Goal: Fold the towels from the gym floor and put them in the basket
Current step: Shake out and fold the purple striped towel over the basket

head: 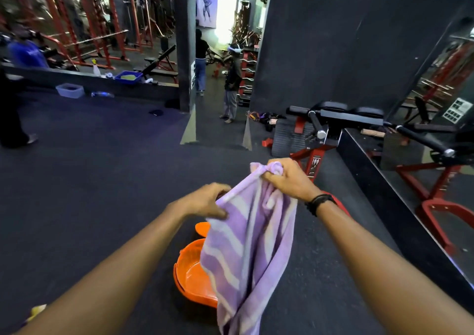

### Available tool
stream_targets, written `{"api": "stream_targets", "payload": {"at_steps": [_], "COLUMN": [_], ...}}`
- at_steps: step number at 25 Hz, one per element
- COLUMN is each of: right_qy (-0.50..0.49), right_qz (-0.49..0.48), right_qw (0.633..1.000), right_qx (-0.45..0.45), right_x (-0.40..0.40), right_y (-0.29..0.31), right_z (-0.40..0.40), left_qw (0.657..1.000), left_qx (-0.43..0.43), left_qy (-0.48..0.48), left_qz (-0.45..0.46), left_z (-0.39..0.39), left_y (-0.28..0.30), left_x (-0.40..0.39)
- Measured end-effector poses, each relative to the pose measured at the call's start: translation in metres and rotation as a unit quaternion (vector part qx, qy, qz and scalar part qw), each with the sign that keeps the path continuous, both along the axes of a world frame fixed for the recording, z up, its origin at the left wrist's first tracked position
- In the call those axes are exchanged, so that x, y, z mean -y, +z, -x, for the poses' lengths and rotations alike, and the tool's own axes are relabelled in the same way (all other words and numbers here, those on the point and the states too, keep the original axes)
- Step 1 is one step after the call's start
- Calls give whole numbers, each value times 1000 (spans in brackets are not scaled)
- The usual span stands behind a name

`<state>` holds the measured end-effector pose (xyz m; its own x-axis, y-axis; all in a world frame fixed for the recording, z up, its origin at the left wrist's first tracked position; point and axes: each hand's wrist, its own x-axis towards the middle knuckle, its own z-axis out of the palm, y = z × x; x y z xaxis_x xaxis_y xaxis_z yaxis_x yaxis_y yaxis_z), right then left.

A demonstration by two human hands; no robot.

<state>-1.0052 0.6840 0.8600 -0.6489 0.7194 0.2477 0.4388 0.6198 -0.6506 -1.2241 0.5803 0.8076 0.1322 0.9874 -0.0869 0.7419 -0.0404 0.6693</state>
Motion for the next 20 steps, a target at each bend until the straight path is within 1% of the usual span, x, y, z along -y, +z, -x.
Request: {"api": "stream_targets", "payload": {"at_steps": [1,2,3,4,5,6,7,8,9,12,13,14,17,18,19,20], "right_qy": [-45,-94,-145,-187,-214,-227,-235,-243,-247,-242,-237,-235,-249,-242,-230,-219], "right_qz": [1,2,1,2,3,9,26,53,82,173,188,191,162,154,147,142], "right_qw": [998,993,986,978,972,970,969,966,963,949,946,946,947,948,952,955], "right_qx": [-37,-67,-87,-97,-94,-83,-73,-71,-73,-106,-113,-115,-126,-134,-140,-141], "right_x": [-2,-5,-8,-12,-15,-17,-18,-17,-15,-7,-4,-3,0,0,1,4], "right_y": [2,5,8,11,10,9,4,1,-3,-11,-13,-16,-24,-26,-27,-28], "right_z": [-4,-10,-18,-25,-32,-37,-38,-36,-32,-12,-5,1,8,9,10,11], "left_qw": [997,990,988,991,993,981,954,926,904,868,849,825,726,701,686,685], "left_qx": [-62,-100,-94,-45,44,156,265,344,390,440,464,494,588,605,613,611], "left_qy": [-4,-7,-2,9,36,82,125,155,175,231,252,274,356,378,392,398], "left_qz": [53,98,121,123,105,80,54,32,15,5,8,12,13,9,4,-2], "left_z": [10,19,27,34,36,33,26,16,3,-38,-48,-57,-75,-79,-82,-84], "left_y": [-15,-28,-38,-45,-46,-45,-40,-33,-27,-14,-11,-10,-5,-4,-3,-3], "left_x": [4,10,16,22,27,30,30,28,24,6,1,-4,-14,-17,-19,-21]}}
